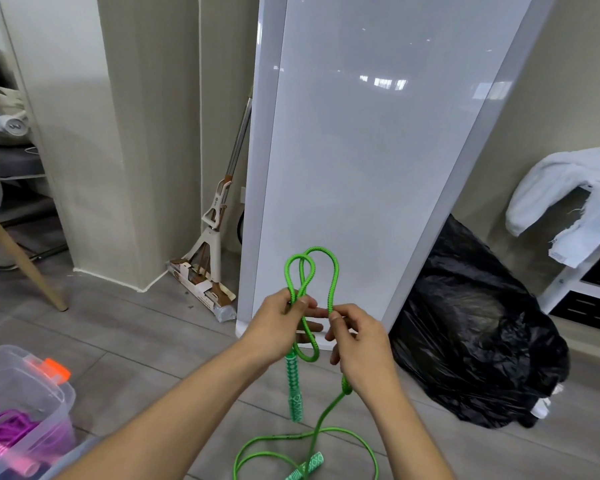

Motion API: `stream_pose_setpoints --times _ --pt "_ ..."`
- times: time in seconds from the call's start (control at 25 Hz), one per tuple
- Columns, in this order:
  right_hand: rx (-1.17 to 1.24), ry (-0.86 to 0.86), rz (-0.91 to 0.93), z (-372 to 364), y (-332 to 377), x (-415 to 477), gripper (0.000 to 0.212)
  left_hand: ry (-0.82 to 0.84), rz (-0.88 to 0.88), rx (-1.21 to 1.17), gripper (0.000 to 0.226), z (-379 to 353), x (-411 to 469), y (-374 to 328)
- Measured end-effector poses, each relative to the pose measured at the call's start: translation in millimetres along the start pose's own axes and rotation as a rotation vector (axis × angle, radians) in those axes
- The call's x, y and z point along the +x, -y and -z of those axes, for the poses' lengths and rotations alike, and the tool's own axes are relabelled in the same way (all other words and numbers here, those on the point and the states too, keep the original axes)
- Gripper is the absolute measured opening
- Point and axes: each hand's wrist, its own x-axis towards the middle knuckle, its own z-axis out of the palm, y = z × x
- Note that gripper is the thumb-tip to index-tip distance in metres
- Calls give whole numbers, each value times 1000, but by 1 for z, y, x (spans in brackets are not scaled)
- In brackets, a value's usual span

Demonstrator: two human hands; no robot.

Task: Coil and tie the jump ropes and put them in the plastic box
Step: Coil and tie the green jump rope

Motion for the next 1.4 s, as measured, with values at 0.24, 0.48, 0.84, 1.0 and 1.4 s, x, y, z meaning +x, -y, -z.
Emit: stream_pose_setpoints --times 0.24,0.48,0.84,1.0,1.4 --pt "-65 44 21 -10 -2 -2 9 42 23 -70 21 -7 -2 6" --pt "-309 236 -7 5 -4 -5 8 -185 -42 -122 20 1 6 -7" --pt "-271 245 -89 11 -13 0 20 -164 -47 -123 18 5 8 -8" --pt "-74 446 -102 -7 -5 -5 17 -147 -31 -225 18 6 6 -8" --pt "22 553 -116 11 -9 -3 26 -245 100 -571 20 31 27 -14"
